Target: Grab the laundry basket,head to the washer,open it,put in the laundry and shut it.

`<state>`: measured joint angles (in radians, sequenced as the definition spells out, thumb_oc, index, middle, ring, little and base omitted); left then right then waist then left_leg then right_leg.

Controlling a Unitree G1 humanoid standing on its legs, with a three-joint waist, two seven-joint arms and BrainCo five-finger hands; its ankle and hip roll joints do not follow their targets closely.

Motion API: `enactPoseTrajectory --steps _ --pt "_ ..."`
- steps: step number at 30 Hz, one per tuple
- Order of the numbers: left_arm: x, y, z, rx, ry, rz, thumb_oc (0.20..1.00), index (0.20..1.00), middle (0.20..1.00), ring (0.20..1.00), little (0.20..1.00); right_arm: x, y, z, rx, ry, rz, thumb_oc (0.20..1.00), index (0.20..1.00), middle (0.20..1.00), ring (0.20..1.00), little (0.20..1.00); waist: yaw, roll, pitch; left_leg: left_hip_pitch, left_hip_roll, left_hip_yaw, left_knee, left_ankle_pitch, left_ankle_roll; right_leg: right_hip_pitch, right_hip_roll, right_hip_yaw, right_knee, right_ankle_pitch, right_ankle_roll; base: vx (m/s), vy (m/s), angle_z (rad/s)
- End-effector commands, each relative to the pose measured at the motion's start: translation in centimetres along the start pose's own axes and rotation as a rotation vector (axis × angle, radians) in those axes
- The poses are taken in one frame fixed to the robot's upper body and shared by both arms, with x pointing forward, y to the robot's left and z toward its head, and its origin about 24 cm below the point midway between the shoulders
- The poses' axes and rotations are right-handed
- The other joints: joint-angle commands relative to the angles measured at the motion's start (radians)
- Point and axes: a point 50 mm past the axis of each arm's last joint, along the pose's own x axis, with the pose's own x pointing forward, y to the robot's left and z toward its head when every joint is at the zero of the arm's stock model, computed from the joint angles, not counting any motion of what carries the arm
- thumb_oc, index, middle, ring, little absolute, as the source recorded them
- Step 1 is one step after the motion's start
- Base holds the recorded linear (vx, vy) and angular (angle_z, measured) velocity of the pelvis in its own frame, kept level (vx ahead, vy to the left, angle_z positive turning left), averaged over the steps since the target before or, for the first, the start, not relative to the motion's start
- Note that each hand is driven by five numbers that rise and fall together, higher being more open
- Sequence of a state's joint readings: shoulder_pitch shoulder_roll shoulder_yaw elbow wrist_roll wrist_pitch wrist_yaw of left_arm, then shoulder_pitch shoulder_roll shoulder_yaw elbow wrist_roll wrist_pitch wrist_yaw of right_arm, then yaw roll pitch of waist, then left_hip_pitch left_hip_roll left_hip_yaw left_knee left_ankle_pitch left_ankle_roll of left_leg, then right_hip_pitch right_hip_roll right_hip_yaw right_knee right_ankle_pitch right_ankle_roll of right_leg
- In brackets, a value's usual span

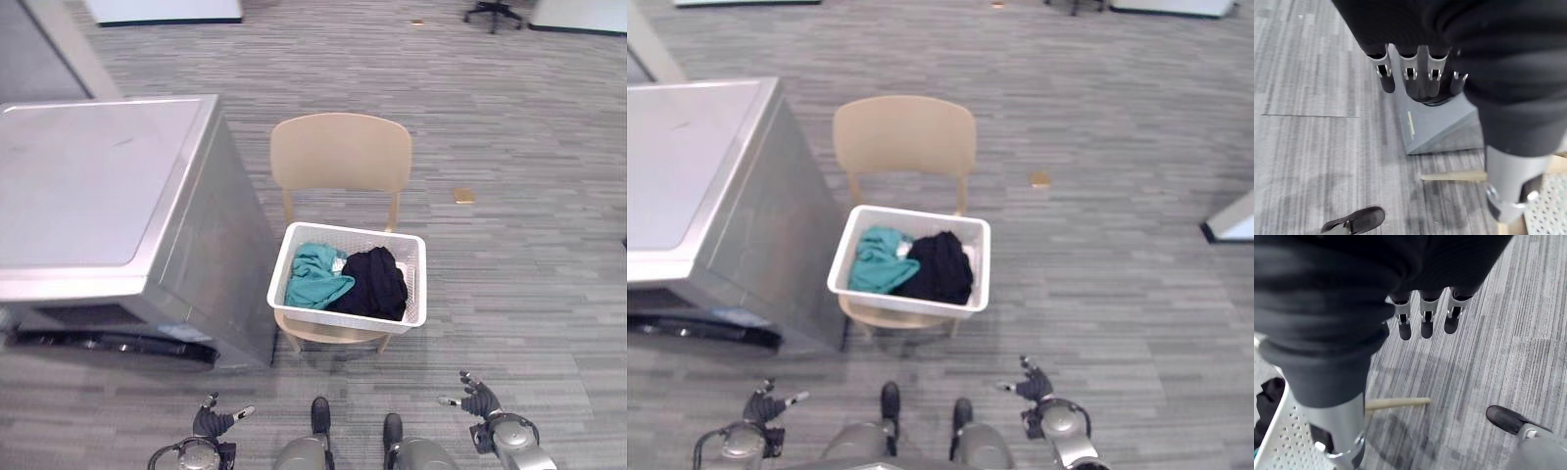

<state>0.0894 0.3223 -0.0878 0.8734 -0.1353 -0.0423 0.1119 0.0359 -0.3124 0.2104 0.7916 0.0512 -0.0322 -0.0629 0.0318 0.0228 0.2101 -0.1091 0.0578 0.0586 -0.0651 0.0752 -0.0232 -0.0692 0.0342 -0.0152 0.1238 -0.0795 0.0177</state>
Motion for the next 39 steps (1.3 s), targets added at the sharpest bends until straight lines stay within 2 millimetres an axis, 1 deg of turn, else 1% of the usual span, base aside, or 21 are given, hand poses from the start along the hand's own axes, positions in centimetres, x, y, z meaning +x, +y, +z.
enactPoseTrajectory --steps 1,3,4,6,10,13,16,17,19,20,21,22,23,24,25,27,28,30,32,34,39 --pt "0.4 -0.2 2.1 0.032 -0.077 0.008 1.0 1.0 1.0 1.0 1.0 0.4 -0.8 2.2 0.045 -0.09 -0.031 1.0 1.0 1.0 1.0 1.0 0.016 -0.04 0.019 -0.066 -0.083 0.079 0.148 -0.026 -0.02 0.027 -0.046 -0.063 -0.031 -0.02 0.039 -0.07 -0.009 0.83" --pt "0.6 -0.8 2.5 0.031 -0.085 0.001 1.0 1.0 1.0 1.0 1.0 0.5 -0.1 1.9 0.038 -0.068 -0.009 1.0 1.0 1.0 1.0 1.0 0.001 -0.043 0.019 -0.072 -0.025 0.149 0.172 -0.035 -0.024 0.037 -0.078 -0.109 -0.045 -0.014 0.035 -0.08 0.063 1.04" --pt "0.6 -0.8 2.5 0.031 -0.085 0.001 1.0 1.0 1.0 1.0 1.0 0.5 -0.1 1.9 0.038 -0.068 -0.009 1.0 1.0 1.0 1.0 1.0 0.0 -0.043 0.019 -0.072 -0.026 0.148 0.173 -0.035 -0.024 0.038 -0.078 -0.11 -0.045 -0.014 0.035 -0.01 0.083 1.37" --pt "0.6 -0.9 2.4 0.038 -0.079 0.002 1.0 1.0 1.0 1.0 1.0 0.5 0.4 1.8 0.039 -0.064 0.006 1.0 1.0 1.0 1.0 1.0 -0.004 -0.051 0.007 -0.058 0.01 0.152 0.151 -0.03 -0.026 0.047 -0.096 -0.134 -0.049 -0.013 0.041 0.04 0.094 0.76" --pt "0.8 -1.4 3.0 0.035 -0.09 0.006 1.0 1.0 1.0 1.0 1.0 0.4 0.7 1.5 0.041 -0.049 0.005 1.0 1.0 1.0 1.0 1.0 -0.011 -0.065 -0.012 -0.046 0.118 0.157 0.1 0.018 -0.06 0.072 -0.156 -0.194 -0.053 -0.036 0.059 0.13 0.21 0.65" --pt "0.8 -1.9 4.1 0.038 -0.135 -0.01 1.0 1.0 1.0 1.0 1.0 0.2 0.4 1.2 0.048 -0.042 -0.01 1.0 1.0 1.0 1.0 1.0 -0.018 -0.056 -0.022 -0.069 0.187 0.184 0.054 0.064 -0.096 0.115 -0.212 -0.253 -0.063 -0.052 0.084 0.24 0.401 0.86" --pt "0.7 -2.0 4.1 0.043 -0.134 -0.017 1.0 1.0 1.0 1.0 1.0 0.1 0.5 0.9 0.045 -0.033 -0.004 1.0 1.0 1.0 1.0 1.0 -0.021 -0.046 -0.03 -0.048 0.188 0.193 0.037 0.063 -0.102 0.125 -0.223 -0.259 -0.058 -0.057 0.091 0.17 0.264 0.37" --pt "0.7 -2.2 4.1 0.068 -0.142 -0.025 1.0 1.0 1.0 1.0 1.0 0.2 0.8 0.8 0.043 -0.022 -0.003 1.0 1.0 1.0 1.0 1.0 -0.017 -0.043 -0.044 -0.061 0.17 0.183 0.058 0.051 -0.103 0.146 -0.261 -0.278 -0.06 -0.045 0.105 0.25 0.445 0.06" --pt "0.8 -1.7 4.4 0.083 -0.148 -0.008 1.0 1.0 1.0 1.0 1.0 0.5 1.5 1.4 0.031 -0.033 0.017 1.0 1.0 1.0 1.0 1.0 -0.006 -0.057 -0.031 -0.066 0.126 0.179 0.087 0.01 -0.08 0.118 -0.303 -0.26 -0.02 -0.009 0.113 0.22 0.506 0.06" --pt "0.9 -0.8 4.7 0.092 -0.151 0.018 1.0 1.0 1.0 1.0 1.0 0.7 2.4 2.6 -0.003 -0.068 0.049 1.0 1.0 1.0 1.0 1.0 0.006 -0.064 -0.017 -0.068 0.103 0.185 0.105 -0.014 -0.057 0.061 -0.325 -0.244 0.058 0.014 0.107 0.09 0.31 0.1" --pt "1.0 -0.8 4.7 0.092 -0.152 0.019 1.0 1.0 1.0 1.0 1.0 0.7 2.4 2.7 -0.003 -0.068 0.049 1.0 1.0 1.0 1.0 1.0 0.007 -0.066 -0.018 -0.069 0.102 0.187 0.105 -0.015 -0.056 0.058 -0.327 -0.241 0.061 0.013 0.107 0.04 0.238 0.07" --pt "1.1 -0.3 4.8 0.097 -0.151 0.04 1.0 1.0 1.0 1.0 1.0 0.8 2.9 3.2 -0.02 -0.087 0.066 1.0 1.0 1.0 1.0 1.0 0.013 -0.069 -0.014 -0.067 0.094 0.19 0.104 -0.023 -0.047 0.034 -0.319 -0.222 0.09 0.012 0.105 0.02 0.206 0.1" --pt "1.1 -0.1 5.1 0.105 -0.16 0.05 1.0 1.0 1.0 1.0 1.0 0.8 3.9 5.2 -0.051 -0.165 0.109 1.0 1.0 1.0 1.0 1.0 0.009 -0.069 -0.005 -0.059 0.069 0.19 0.09 -0.015 -0.022 -0.028 -0.236 -0.15 0.127 0.011 0.083 0.02 0.203 0.07" --pt "1.1 -0.1 5.1 0.105 -0.159 0.05 1.0 1.0 1.0 1.0 1.0 0.8 3.9 5.2 -0.051 -0.165 0.109 1.0 1.0 1.0 1.0 1.0 0.01 -0.069 -0.006 -0.059 0.069 0.191 0.09 -0.015 -0.022 -0.029 -0.236 -0.149 0.128 0.011 0.083 0.04 0.21 -0.02" --pt "1.2 -0.1 5.4 0.101 -0.17 0.053 1.0 1.0 1.0 1.0 1.0 0.7 4.4 6.5 -0.064 -0.221 0.133 1.0 1.0 1.0 1.0 1.0 0.009 -0.068 0.0 -0.039 0.05 0.189 0.076 -0.016 -0.015 -0.041 -0.188 -0.119 0.12 -0.003 0.079 0.05 0.099 0.07" --pt "1.3 -0.2 5.5 0.102 -0.162 0.052 1.0 1.0 1.0 1.0 1.0 0.7 5.3 8.8 -0.114 -0.305 0.169 1.0 1.0 1.0 1.0 1.0 0.013 -0.066 0.013 -0.006 0.023 0.191 0.056 -0.025 -0.008 -0.043 -0.14 -0.122 0.079 -0.012 0.07 0.08 0.098 0.19" --pt "1.3 -0.3 5.6 0.098 -0.17 0.049 1.0 1.0 1.0 1.0 1.0 0.1 6.7 12.6 -0.174 -0.452 0.229 1.0 1.0 1.0 1.0 1.0 0.034 -0.066 0.013 0.004 0.004 0.183 0.052 -0.025 -0.006 -0.022 -0.142 -0.172 0.038 -0.017 0.062 0.06 0.04 0.18" --pt "1.3 -0.5 5.5 0.106 -0.168 0.044 1.0 1.0 1.0 1.0 1.0 -0.1 6.9 13.3 -0.201 -0.486 0.235 1.0 1.0 1.0 1.0 1.0 0.039 -0.064 0.008 0.008 -0.005 0.172 0.046 -0.024 -0.004 -0.01 -0.138 -0.177 0.02 -0.022 0.059 0.06 0.002 0.22" --pt "1.2 -0.9 5.3 0.122 -0.17 0.041 1.0 1.0 1.0 1.0 1.0 -0.6 7.6 15.4 -0.222 -0.568 0.248 1.0 1.0 1.0 1.0 1.0 0.045 -0.062 -0.003 0.027 -0.017 0.168 0.025 -0.023 -0.004 0.006 -0.12 -0.16 -0.013 -0.014 0.061 0.08 -0.006 0.28" --pt "1.0 -1.3 4.0 0.138 -0.132 0.029 1.0 1.0 1.0 1.0 1.0 -1.1 8.5 17.8 -0.237 -0.647 0.262 1.0 1.0 1.0 1.0 1.0 0.06 -0.048 -0.017 0.038 -0.021 0.166 -0.009 -0.011 -0.007 0.02 -0.117 -0.168 -0.045 0.001 0.063 0.08 -0.004 0.15" --pt "0.9 -1.4 3.2 0.164 -0.108 0.027 1.0 1.0 1.0 1.0 1.0 -1.5 9.2 20.3 -0.251 -0.717 0.264 1.0 1.0 1.0 1.0 1.0 0.082 -0.036 -0.026 0.034 -0.02 0.153 -0.022 0.002 -0.009 0.026 -0.116 -0.18 -0.073 0.009 0.063 0.03 -0.013 0.08"
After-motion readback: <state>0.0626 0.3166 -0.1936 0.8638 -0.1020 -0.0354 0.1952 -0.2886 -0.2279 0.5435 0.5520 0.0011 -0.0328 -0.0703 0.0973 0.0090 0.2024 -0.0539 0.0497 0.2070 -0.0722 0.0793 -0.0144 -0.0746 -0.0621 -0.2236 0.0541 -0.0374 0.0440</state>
